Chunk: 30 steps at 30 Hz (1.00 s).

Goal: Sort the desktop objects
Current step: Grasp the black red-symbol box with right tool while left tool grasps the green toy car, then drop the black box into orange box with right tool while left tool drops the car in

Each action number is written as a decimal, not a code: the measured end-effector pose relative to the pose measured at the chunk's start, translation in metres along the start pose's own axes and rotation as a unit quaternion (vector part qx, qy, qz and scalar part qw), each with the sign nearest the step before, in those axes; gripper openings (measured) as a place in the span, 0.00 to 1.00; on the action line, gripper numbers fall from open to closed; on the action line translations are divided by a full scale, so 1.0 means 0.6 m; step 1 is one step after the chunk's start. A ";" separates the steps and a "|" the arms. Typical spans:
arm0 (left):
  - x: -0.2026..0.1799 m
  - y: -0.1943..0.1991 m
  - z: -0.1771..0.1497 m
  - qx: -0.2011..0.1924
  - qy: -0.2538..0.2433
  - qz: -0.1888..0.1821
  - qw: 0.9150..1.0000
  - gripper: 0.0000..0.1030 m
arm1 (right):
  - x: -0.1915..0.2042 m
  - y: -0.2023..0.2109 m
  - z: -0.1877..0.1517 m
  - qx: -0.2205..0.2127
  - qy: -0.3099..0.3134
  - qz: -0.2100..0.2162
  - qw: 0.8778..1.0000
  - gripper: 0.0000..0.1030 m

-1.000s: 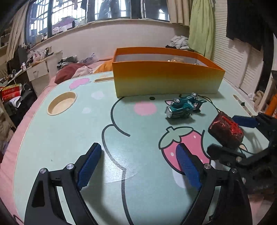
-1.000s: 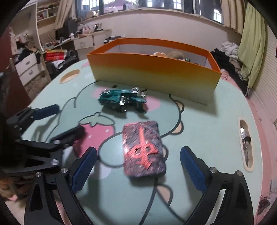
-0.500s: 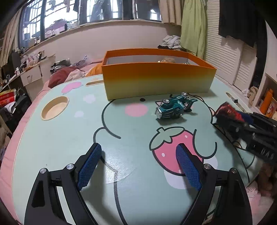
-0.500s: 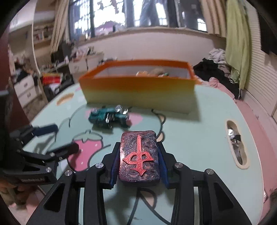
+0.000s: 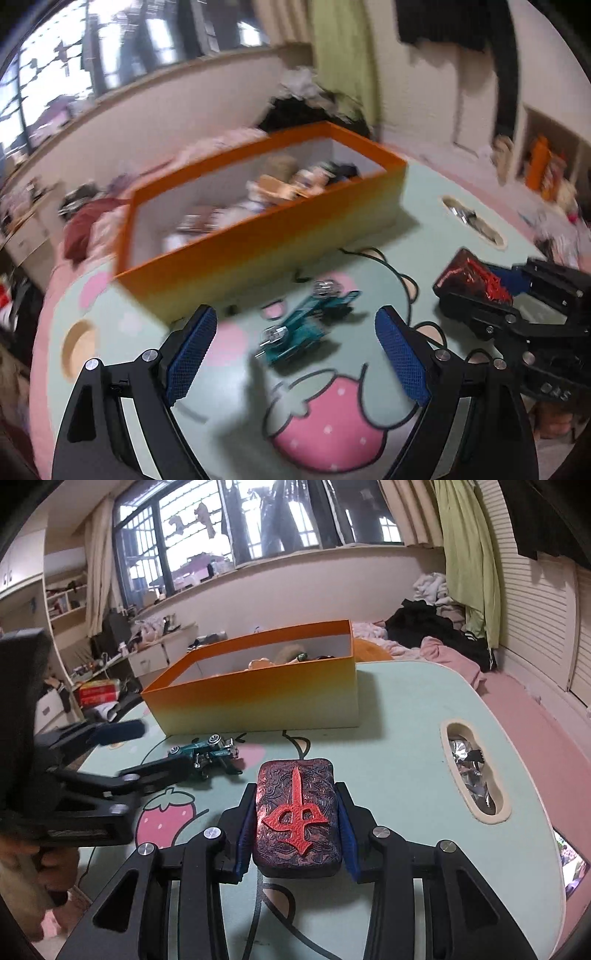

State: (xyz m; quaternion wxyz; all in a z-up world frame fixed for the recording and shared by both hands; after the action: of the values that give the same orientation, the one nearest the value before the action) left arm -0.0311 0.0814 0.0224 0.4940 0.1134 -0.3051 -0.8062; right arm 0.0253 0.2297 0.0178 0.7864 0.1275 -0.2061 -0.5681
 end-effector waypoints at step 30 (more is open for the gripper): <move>0.161 0.005 0.049 -0.076 0.192 0.040 0.978 0.78 | 0.034 -0.201 0.177 0.050 0.050 -0.019 0.997 0.65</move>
State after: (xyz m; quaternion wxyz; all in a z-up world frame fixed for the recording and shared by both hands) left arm -0.0903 0.0080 0.0590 0.5821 0.2160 -0.1467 -0.7701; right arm -0.1206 0.1750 0.0629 0.7775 0.1989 -0.1922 -0.5648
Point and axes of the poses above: each gripper's, at about its wrist camera, not at the fingertips, and y roughly against the way its jaws point, x to its left, z to its top, the point moved 2 cm from there along -y, roughly the way its jaws point, and after that the axes turned 7 degrees about -x, right-handed, at the moved point
